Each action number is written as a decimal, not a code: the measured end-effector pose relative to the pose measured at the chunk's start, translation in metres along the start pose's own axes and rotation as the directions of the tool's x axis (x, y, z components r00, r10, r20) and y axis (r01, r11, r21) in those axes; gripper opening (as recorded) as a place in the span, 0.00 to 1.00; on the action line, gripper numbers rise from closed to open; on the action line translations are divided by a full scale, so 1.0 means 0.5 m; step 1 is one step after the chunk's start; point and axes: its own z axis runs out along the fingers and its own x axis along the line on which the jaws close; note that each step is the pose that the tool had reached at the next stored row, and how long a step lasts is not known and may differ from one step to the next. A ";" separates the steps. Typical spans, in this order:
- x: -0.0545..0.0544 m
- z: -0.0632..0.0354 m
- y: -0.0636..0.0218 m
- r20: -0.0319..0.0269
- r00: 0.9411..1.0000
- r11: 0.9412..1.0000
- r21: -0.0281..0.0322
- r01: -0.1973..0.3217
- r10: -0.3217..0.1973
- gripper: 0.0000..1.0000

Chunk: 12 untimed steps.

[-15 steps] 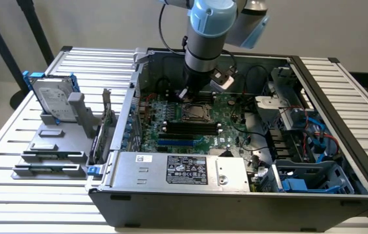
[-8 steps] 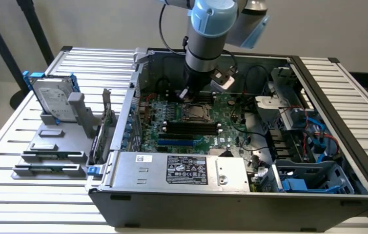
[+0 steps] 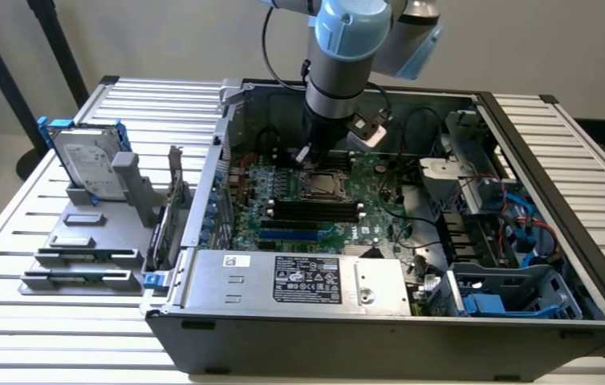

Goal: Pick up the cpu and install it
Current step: 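Install the first cpu locking lever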

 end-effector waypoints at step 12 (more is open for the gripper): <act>-0.006 -0.004 0.006 0.004 1.000 1.000 -0.003 0.000 0.000 0.11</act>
